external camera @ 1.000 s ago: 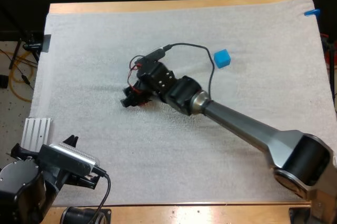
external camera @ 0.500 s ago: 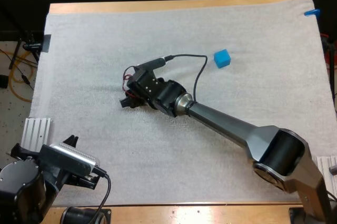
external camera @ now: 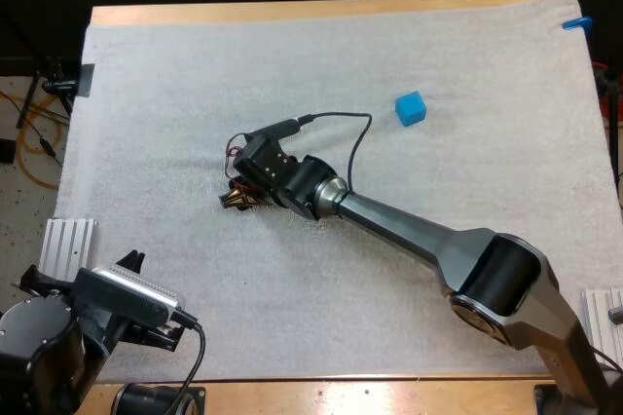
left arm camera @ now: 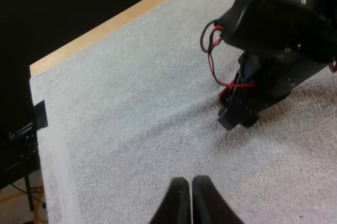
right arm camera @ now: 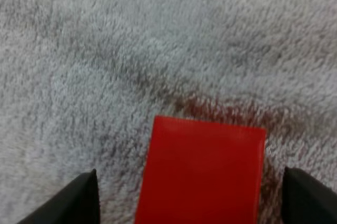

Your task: Stack red cube on blue cube

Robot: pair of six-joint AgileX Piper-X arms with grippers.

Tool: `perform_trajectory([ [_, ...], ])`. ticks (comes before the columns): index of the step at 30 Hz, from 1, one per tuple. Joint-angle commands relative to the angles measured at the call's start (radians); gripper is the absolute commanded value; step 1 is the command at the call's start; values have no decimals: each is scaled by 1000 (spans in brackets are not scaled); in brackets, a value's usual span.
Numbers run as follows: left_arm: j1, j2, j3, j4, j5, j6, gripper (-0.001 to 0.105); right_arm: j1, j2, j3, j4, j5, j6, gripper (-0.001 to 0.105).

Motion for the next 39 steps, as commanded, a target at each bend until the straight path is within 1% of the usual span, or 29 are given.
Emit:
perform_trajectory([
  [1,0,-6,-2,3,-3,6,0,-6,5,-19,3,-7,4,69],
  [3,0,-6,-2,3,-3,6,0,-6,9,-19,4,-5,4,68],
  [5,0,-6,-2,3,-3,6,0,-6,9,-19,7,-5,4,59],
  [6,0,-6,-2,3,-3,6,0,-6,9,-19,11,-7,4,52],
  [7,0,-6,-2,3,-3,6,0,-6,9,-19,15,-8,4,42],
  [8,0,-6,-2,3,-3,6,0,-6,9,-19,16,-10,4,38],
  [10,0,-6,-2,3,-3,6,0,-6,9,-19,18,-11,4,23],
  [12,0,-6,-2,3,-3,6,0,-6,9,-19,18,-18,2,19],
  [17,0,-6,-2,3,-3,6,0,-6,-26,-22,52,-8,-26,17],
  [19,0,-6,-2,3,-3,6,0,-6,-69,-21,88,44,-32,17],
  [20,0,-6,-2,3,-3,6,0,-6,-77,-21,92,50,-37,17],
  [21,0,-6,-2,3,-3,6,0,-6,-102,-21,101,66,-62,17],
  [23,0,-6,-2,3,-3,6,0,-8,-142,-21,110,83,-90,17],
  [26,0,-6,-2,3,-3,6,0,-20,-202,-21,138,89,-95,17],
  [29,0,-6,-2,3,22,6,0,-55,-251,-21,180,93,-90,17],
  [31,0,-6,-2,3,62,6,0,-91,-283,-21,218,93,-90,17],
  [33,0,-6,-2,3,80,6,0,-122,-307,-21,248,96,-96,17],
  [35,0,-6,-2,3,80,6,0,-148,-328,-21,275,98,-110,17],
  [37,0,0,-2,3,80,6,0,-184,-357,-21,311,128,-141,17],
  [39,0,8,-2,3,80,6,0,-213,-376,-21,335,137,-149,17],
])
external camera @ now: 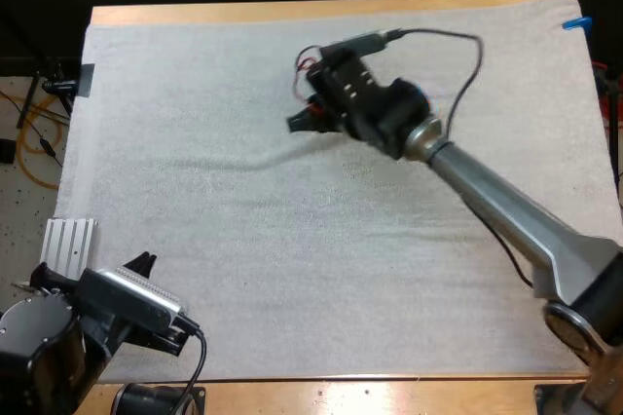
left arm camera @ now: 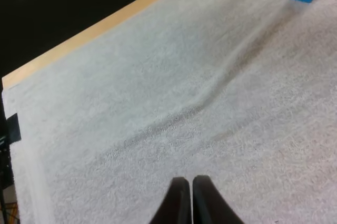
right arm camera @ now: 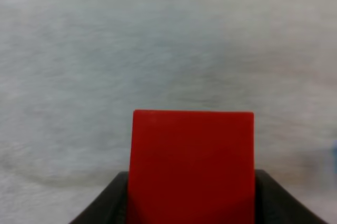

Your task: Stack red cube on blue cube

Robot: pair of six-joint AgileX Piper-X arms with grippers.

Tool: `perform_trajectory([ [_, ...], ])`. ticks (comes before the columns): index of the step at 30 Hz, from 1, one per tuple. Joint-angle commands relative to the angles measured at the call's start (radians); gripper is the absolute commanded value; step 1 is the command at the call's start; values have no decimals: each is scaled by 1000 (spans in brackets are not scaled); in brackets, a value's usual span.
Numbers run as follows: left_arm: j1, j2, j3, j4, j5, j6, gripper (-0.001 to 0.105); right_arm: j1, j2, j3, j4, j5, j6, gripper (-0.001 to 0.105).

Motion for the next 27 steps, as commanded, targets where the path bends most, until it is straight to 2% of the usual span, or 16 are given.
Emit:
perform_trajectory([
  [1,0,11,-2,2,5,10,0,-27,-33,-8,28,12,-13,17],
  [8,-8,40,-2,-9,33,22,0,-183,-74,-8,63,4,-59,17],
  [13,-18,76,2,-19,33,26,0,-285,-74,11,35,-53,-75,17],
  [20,-18,117,1,-46,35,22,0,-318,-71,109,-34,-89,-143,17],
  [23,-18,145,1,-46,35,22,0,-318,-71,169,-99,-92,-164,17],
  [27,-18,175,1,-64,52,22,0,-318,-71,240,-190,-153,-204,17],
])
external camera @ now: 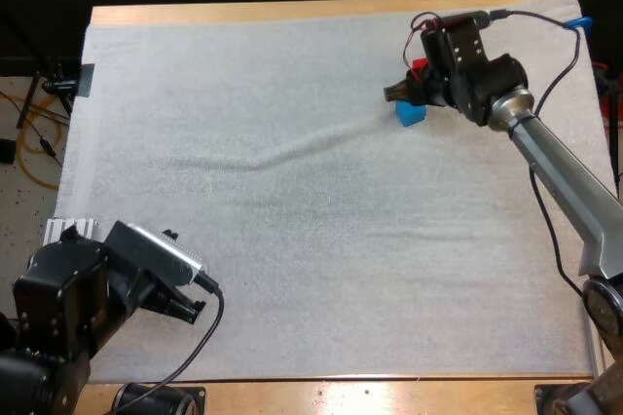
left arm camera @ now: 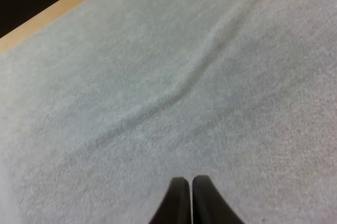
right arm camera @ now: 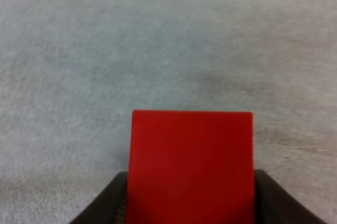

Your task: Stack red cube on blue cube

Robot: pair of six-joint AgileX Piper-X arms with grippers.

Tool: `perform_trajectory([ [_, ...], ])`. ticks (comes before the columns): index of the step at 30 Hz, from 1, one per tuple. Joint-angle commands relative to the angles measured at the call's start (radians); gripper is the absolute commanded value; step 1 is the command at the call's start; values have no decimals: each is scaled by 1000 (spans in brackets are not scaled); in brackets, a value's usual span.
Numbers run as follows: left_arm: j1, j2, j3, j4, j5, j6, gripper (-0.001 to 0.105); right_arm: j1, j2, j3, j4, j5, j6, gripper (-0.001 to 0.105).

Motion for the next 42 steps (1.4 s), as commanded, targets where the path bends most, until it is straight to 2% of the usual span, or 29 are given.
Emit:
perform_trajectory([
  [1,-5,8,0,-26,16,-1,0,2,-8,17,-57,-26,-25,18],
  [8,-5,36,0,-31,40,-1,0,-1,45,39,-108,-65,-69,29],
  [28,-5,36,0,-31,40,-1,0,-5,156,30,-152,-10,-77,28],
  [37,-5,36,0,-31,40,-1,0,-29,156,30,-158,-36,-59,28],
  [42,-5,36,0,-31,40,-1,0,-30,156,30,-159,-84,-59,29],
])
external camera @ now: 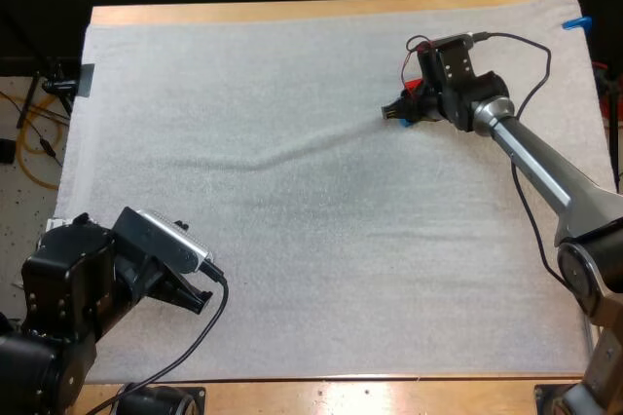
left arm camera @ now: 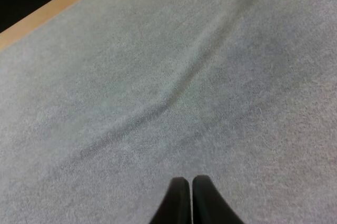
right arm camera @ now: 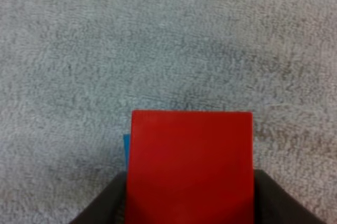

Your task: Stack red cube on blue cube

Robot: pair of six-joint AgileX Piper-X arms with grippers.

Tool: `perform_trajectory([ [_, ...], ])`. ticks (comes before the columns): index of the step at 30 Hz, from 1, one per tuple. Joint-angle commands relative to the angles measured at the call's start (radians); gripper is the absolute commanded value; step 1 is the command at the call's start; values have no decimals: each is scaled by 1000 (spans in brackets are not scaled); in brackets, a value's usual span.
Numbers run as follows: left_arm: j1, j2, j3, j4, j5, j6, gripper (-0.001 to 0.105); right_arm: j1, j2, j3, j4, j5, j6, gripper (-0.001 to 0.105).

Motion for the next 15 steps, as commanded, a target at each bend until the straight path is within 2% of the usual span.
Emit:
perform_trajectory([
  [1,-5,0,0,-7,3,-1,0,-2,-7,-10,-14,-21,2,29],
  [5,-5,0,0,-7,3,-1,0,-2,-7,-10,-28,-42,2,29],
  [7,-5,0,0,-7,3,-1,0,-2,-7,-10,-29,-57,2,32],
  [11,-5,0,0,-7,3,-1,0,-2,-7,-10,-29,-41,2,50],
  [15,-5,0,0,-7,3,-1,0,-2,-7,-10,-29,-16,2,53],
])
